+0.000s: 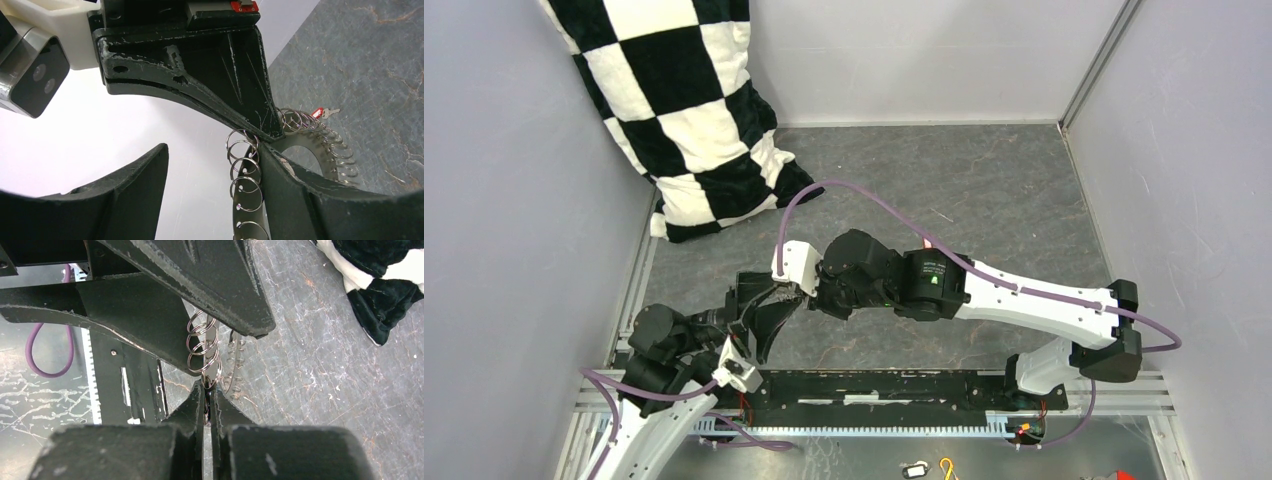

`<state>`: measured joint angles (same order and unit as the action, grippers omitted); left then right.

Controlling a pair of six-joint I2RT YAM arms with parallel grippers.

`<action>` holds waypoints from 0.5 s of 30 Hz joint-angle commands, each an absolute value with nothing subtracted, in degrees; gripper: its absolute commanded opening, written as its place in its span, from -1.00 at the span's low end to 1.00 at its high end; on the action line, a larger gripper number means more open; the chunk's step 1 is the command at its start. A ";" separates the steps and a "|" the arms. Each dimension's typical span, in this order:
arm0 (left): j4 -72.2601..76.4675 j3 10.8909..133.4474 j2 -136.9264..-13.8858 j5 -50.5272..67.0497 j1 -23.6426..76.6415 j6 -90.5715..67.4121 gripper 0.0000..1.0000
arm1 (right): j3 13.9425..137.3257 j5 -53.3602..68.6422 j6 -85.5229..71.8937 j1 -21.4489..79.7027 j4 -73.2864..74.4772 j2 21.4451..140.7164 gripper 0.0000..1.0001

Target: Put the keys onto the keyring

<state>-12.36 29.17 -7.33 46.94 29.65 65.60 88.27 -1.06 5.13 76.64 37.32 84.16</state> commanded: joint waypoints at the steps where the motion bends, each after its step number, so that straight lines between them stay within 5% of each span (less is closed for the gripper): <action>1: -9.83 30.97 -7.33 44.26 29.47 62.16 0.42 | 90.21 -0.96 3.52 76.35 34.90 82.87 -1.00; 15: -13.85 36.80 -9.58 36.92 29.47 48.47 0.24 | 86.40 -3.16 4.65 75.63 33.16 79.24 -1.00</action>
